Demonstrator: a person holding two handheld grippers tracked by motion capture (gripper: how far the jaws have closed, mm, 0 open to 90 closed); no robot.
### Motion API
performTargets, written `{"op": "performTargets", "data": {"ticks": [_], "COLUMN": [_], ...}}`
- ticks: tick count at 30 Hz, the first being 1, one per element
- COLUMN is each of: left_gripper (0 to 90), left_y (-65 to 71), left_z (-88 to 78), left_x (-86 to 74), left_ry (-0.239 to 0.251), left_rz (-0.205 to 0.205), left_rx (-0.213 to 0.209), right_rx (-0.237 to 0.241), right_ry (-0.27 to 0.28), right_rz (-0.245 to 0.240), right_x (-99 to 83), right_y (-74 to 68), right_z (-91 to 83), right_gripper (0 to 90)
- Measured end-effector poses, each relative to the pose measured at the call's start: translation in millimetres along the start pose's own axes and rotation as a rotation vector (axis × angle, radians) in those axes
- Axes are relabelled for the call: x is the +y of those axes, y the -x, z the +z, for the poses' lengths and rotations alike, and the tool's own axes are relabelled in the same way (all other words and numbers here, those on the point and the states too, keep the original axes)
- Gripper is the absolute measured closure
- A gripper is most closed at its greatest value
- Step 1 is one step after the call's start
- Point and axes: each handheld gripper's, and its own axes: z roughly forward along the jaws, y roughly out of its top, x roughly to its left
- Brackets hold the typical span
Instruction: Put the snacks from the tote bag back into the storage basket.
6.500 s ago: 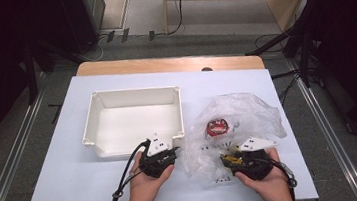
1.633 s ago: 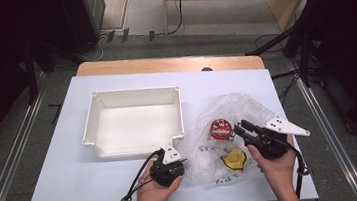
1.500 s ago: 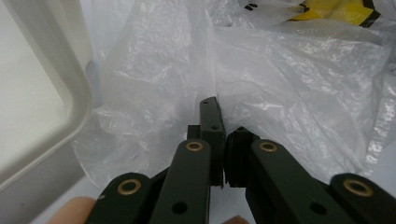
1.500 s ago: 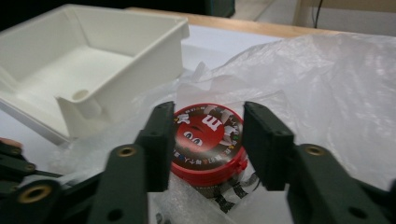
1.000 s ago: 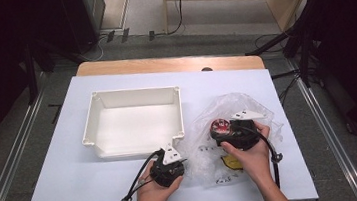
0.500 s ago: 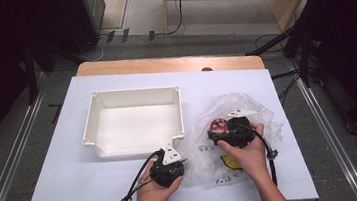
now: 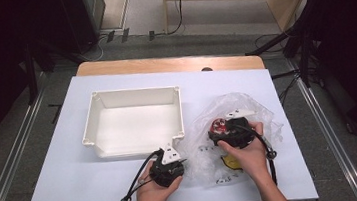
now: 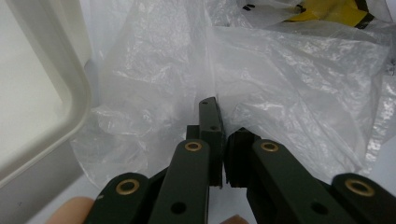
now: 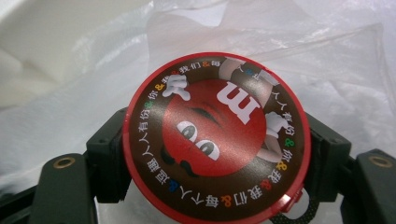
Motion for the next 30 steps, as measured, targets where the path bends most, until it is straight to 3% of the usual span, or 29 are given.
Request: {"op": "performTargets", "data": {"ticks": [3,11,16,30], "left_gripper": [88.4,84.1,71.0,49.1], "left_y": [-0.2,-1.2,-9.4,-16.0], "left_z": [0.2,-1.7,-12.8,-33.7], "left_x": [0.0,0.1,-1.4,-7.4], "left_ry": [0.003,0.019,0.087,0.184], "left_rz": [-0.003,-0.013,-0.058,-0.064], "left_rx": [-0.001,-0.007,-0.051,-0.095], "right_rx": [0.002,0.022,0.034,0.053], "right_ry": [0.026,0.064,0.092,0.140], "right_rz": [0.018,-0.006,-0.020,-0.021], "right_x": [2.3,10.0,14.2,21.5], "right_y": [4.5,1.5,-0.7,2.2], "right_z": [-7.8,-27.3,-40.5,-60.6], "right_gripper": [26.1,26.1,26.1,26.1]}}
